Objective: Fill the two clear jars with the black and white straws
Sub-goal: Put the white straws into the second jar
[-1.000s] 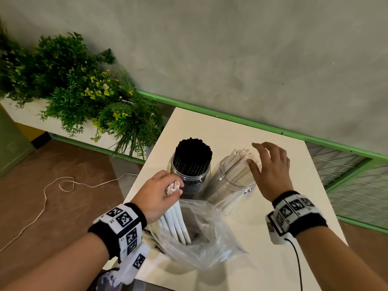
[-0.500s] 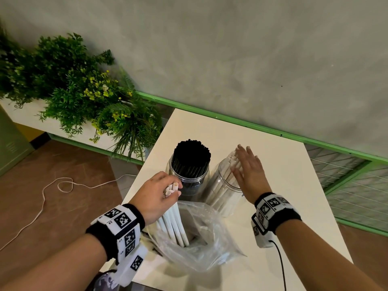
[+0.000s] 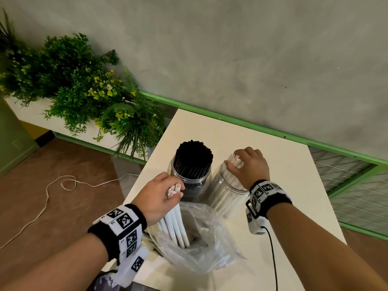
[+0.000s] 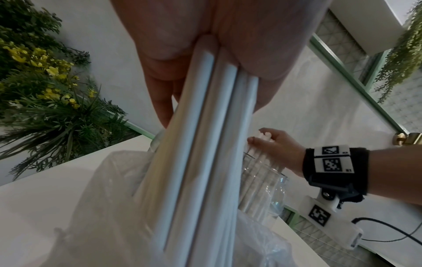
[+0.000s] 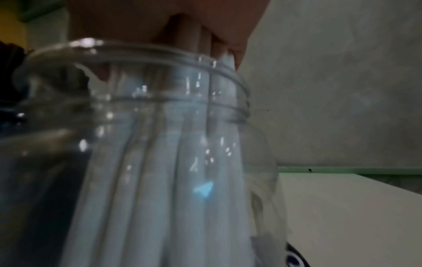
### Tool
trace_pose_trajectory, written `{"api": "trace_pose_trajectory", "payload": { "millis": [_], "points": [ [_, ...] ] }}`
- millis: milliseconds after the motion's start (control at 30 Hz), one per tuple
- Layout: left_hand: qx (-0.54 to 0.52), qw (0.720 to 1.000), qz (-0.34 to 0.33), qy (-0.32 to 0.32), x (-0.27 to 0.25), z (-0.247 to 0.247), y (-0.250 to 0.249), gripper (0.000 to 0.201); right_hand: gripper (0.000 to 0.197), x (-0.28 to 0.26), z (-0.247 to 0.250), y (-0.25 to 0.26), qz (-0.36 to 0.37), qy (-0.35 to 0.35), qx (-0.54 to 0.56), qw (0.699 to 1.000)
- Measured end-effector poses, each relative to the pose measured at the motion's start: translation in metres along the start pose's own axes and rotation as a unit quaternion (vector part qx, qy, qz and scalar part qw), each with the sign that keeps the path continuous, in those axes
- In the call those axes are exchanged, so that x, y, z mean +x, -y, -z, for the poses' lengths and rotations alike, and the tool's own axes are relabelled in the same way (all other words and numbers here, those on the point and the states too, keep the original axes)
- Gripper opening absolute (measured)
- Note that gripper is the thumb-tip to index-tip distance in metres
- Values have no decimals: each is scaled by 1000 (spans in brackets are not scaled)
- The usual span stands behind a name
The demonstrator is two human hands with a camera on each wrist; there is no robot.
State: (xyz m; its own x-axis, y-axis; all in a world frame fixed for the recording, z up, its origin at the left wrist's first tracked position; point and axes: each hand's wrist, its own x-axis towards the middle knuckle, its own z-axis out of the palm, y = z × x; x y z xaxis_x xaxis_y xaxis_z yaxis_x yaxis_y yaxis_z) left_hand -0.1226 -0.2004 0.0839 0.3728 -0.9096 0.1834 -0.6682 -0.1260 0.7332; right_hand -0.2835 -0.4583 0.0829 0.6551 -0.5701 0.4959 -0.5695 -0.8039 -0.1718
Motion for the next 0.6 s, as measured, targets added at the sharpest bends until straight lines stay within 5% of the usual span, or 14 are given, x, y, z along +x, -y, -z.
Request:
{"api": "trace_pose_trajectory", "payload": {
  "millis": [100, 300, 600],
  "points": [
    [1, 1000, 2, 4, 0, 0, 0, 36, 36, 11, 9, -4, 19, -45, -21, 999],
    [1, 1000, 4, 7, 0, -1, -1, 33, 47, 13, 8, -9, -1, 88, -24, 996],
    [2, 1000, 11, 14, -1, 1, -2, 29, 23, 22, 8, -2, -7, 113, 60, 992]
  ]
}}
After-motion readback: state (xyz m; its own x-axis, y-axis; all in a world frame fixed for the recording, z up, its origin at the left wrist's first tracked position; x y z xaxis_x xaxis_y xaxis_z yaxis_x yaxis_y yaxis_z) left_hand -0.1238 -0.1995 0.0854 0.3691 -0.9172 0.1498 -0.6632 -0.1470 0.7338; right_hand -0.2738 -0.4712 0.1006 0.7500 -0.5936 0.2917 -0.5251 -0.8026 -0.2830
